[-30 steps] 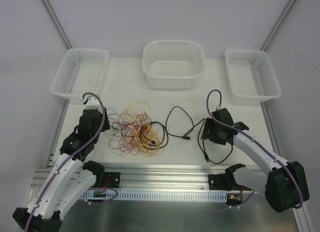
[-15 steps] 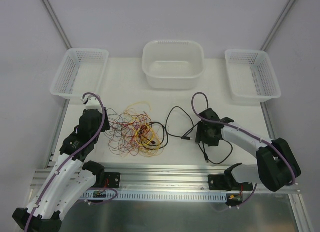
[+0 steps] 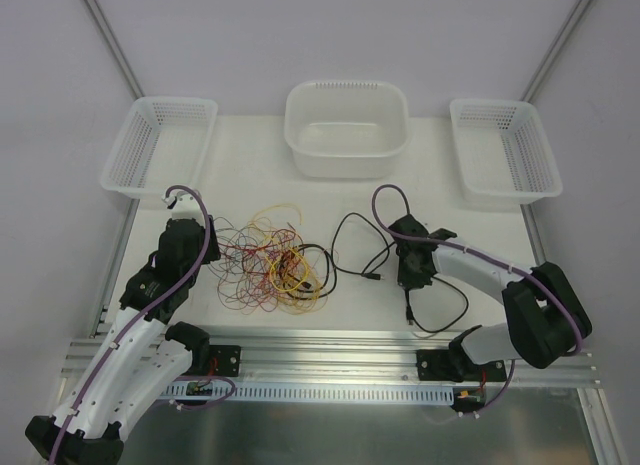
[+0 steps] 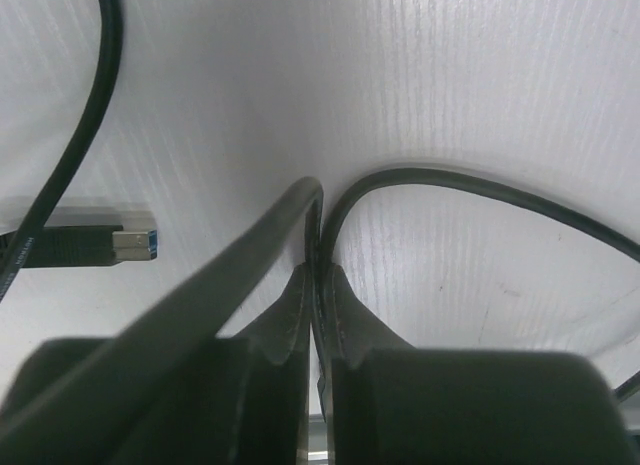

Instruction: Untangle the cables

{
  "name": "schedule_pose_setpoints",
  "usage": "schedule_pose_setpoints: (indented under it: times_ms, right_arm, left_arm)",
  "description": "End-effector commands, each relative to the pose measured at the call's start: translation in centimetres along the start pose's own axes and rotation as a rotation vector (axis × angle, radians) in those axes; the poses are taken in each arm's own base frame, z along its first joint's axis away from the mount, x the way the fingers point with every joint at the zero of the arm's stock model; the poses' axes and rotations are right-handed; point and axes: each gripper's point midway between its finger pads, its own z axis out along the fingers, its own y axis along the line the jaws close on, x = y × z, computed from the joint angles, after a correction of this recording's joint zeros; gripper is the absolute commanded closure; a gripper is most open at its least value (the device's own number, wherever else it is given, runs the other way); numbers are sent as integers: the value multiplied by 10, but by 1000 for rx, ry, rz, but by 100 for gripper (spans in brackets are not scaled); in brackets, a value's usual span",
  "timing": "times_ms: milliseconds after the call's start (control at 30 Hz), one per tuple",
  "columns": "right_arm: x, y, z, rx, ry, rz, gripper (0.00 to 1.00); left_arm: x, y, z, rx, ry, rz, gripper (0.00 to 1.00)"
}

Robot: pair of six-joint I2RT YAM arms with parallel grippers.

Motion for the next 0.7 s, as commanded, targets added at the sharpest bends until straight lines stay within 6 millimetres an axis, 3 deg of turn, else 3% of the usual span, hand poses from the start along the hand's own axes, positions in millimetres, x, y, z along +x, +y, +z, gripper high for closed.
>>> schedule_pose_setpoints:
  times_ms: [0, 67, 167, 333, 367, 567, 600, 667]
  right_arm:
    - [-2, 7, 7, -18, -18, 22, 99]
    - [-8, 6, 1, -24, -53, 18, 99]
    - [-32, 5, -27, -50, -167, 12, 99]
    - [-79, 3, -101, -115, -381, 5, 99]
    - [-95, 5, -124, -141, -441, 17, 99]
    - [-138, -4, -203, -221, -620, 45, 99]
    - [-149, -4, -224, -247, -668, 61, 99]
    - [-161, -6, -245, -277, -710, 65, 99]
  left_arm:
    - [-12, -1, -3, 10, -30, -15, 59]
    - [-12, -1, -3, 10, -32, -16, 59]
    - [-12, -2, -3, 10, -32, -19, 58]
    - [-12, -2, -3, 12, -31, -17, 58]
    - [-12, -2, -3, 12, -33, -18, 58]
    - [-12, -2, -3, 14, -32, -21, 58]
    - [-12, -2, -3, 15, -32, -18, 58]
    - [-12, -2, -3, 14, -29, -18, 58]
